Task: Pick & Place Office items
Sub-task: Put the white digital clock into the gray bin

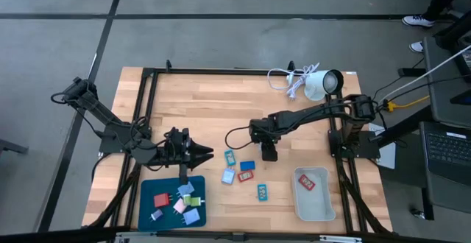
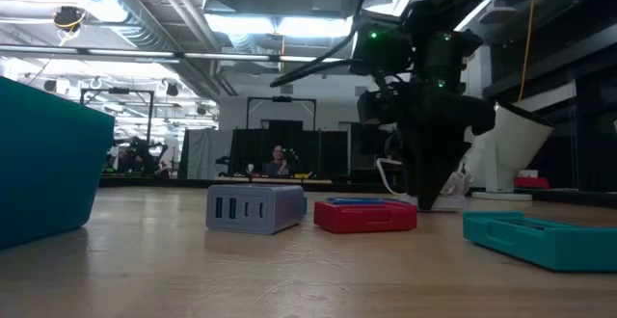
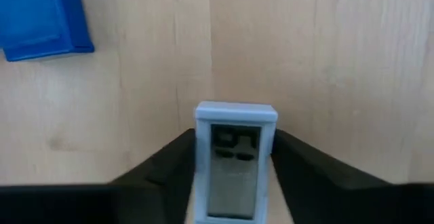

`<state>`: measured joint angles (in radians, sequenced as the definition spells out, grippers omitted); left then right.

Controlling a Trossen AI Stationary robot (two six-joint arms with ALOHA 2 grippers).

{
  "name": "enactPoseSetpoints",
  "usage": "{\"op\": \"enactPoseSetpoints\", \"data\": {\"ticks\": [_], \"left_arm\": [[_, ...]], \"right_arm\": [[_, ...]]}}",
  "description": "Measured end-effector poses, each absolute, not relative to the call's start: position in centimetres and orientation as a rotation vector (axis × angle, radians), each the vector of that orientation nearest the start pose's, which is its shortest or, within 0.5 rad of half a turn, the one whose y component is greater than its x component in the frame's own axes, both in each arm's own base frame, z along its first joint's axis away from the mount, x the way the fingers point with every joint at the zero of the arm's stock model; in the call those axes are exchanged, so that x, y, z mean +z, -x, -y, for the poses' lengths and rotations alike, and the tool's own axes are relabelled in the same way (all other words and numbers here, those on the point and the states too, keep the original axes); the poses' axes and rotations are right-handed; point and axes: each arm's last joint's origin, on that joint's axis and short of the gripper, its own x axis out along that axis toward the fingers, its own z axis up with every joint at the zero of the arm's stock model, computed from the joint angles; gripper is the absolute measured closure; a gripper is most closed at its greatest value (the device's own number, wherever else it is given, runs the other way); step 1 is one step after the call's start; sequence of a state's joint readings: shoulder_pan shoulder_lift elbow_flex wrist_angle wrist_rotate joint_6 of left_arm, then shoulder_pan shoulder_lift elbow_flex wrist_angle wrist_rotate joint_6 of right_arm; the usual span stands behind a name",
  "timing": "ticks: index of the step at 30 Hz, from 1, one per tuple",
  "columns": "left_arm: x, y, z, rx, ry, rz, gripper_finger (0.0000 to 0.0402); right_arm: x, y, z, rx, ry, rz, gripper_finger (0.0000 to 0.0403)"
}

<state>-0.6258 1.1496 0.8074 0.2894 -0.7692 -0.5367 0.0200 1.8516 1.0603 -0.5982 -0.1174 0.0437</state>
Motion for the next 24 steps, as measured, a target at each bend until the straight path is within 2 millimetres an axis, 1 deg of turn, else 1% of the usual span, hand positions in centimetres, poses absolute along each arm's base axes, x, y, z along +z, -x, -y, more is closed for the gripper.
{"op": "enactPoseSetpoints", "data": {"ticks": [2, 7, 9, 11, 12, 13, 15, 18, 21, 22, 24], "left_arm": [[31.4, -21.6, 13.1, 0.151, 0.501, -0.002, 0.0312], [31.4, -21.6, 13.1, 0.151, 0.501, -0.002, 0.0312], [31.4, -21.6, 13.1, 0.157, 0.501, -0.001, 0.0314], [31.4, -21.6, 13.1, 0.158, 0.501, 0.000, 0.0315], [31.4, -21.6, 13.1, 0.158, 0.501, 0.000, 0.0315], [31.4, -21.6, 13.1, 0.159, 0.500, 0.000, 0.0315], [31.4, -21.6, 13.1, 0.159, 0.495, -0.001, 0.0315], [31.4, -21.6, 13.1, 0.159, 0.489, -0.001, 0.0315], [31.4, -21.6, 13.1, 0.159, 0.484, -0.002, 0.0316], [31.4, -21.6, 13.1, 0.159, 0.483, -0.002, 0.0316], [31.4, -21.6, 13.1, 0.165, 0.477, -0.001, 0.0315]], "right_arm": [[13.0, -32.5, -0.9, 0.081, -0.106, -1.393, 0.0262], [13.0, -32.6, -0.3, 0.055, -0.161, -1.388, 0.0261], [13.2, -32.8, 0.1, 0.061, -0.214, -1.382, 0.0261], [13.7, -33.1, 0.3, 0.087, -0.273, -1.370, 0.0261], [14.2, -33.7, 0.5, 0.107, -0.291, -1.335, 0.0261], [15.0, -34.4, 0.5, 0.131, -0.304, -1.286, 0.0261], [17.5, -35.3, 0.7, 0.192, -0.335, -1.192, 0.0261], [20.3, -36.5, 0.7, 0.280, -0.372, -1.100, 0.0261], [24.0, -37.1, 0.2, 0.353, -0.381, -0.985, 0.0261], [25.4, -37.1, -0.1, 0.375, -0.384, -0.945, 0.0261], [27.3, -36.7, -1.0, 0.411, -0.384, -0.904, 0.0261]]}}
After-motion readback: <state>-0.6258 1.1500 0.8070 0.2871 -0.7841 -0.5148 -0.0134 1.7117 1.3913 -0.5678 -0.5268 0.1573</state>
